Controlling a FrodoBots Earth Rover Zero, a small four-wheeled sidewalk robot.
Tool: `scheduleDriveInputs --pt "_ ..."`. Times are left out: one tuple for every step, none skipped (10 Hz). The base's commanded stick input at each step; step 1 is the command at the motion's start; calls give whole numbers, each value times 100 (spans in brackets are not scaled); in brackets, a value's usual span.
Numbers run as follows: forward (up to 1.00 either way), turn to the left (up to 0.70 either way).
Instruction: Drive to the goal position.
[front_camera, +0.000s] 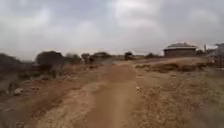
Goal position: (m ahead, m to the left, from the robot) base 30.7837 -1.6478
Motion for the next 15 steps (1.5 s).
scheduleDriveInputs --pt "50 0" --pt "50 0" --pt "50 0" --pt "50 0" --pt "50 0" --pt "50 0" --pt "50 0" --pt "50 0" --pt "50 0" --pt "50 0" --pt "50 0" --pt "50 0" --pt "50 0" --pt "50 0" --pt "50 0"
